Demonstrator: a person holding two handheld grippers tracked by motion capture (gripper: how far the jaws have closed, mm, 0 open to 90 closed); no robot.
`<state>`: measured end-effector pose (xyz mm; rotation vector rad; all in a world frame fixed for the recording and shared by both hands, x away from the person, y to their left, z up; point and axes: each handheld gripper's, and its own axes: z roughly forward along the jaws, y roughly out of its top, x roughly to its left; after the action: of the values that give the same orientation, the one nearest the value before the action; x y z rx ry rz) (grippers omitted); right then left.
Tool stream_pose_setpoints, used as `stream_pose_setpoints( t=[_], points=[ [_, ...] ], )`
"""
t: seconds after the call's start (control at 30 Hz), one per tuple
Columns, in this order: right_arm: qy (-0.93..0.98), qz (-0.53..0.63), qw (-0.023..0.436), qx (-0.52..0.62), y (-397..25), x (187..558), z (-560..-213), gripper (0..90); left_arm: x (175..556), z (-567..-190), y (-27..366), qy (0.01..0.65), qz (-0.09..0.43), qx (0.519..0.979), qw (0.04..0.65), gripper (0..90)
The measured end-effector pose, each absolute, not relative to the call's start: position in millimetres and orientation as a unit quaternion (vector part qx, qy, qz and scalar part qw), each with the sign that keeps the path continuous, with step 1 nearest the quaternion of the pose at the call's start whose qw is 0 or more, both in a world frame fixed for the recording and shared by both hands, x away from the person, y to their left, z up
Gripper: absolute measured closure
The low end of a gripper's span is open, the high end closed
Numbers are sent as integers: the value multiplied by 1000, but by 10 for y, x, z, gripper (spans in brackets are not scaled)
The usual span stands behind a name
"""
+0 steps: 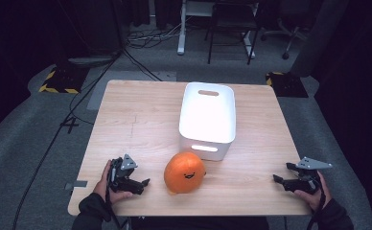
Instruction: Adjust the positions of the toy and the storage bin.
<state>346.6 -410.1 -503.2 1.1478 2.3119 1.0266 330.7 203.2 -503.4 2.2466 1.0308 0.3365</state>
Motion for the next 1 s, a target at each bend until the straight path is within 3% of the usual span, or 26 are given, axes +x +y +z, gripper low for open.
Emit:
stream_pose_setpoints(
  t=[0.4, 0.53, 0.6, 0.67, 1.0],
  points=[
    [818, 364, 181, 408, -4094, 3469, -5033, 162, 3279, -5009, 1990, 391, 128, 858, 308, 15],
    [818, 363, 185, 406, -4101, 3458, -5037, 162, 3293, -4964, 1951, 379, 136, 859, 316, 200],
    [818, 363, 185, 406, -4102, 3459, -5037, 162, 3289, -4960, 1936, 374, 131, 864, 312, 147],
    [819, 363, 184, 404, -4105, 3462, -5034, 162, 3262, -4942, 1916, 367, 133, 867, 310, 190],
    [819, 363, 183, 405, -4103, 3462, -5034, 162, 3148, -4768, 1776, 338, 144, 874, 318, 168]
  ],
)
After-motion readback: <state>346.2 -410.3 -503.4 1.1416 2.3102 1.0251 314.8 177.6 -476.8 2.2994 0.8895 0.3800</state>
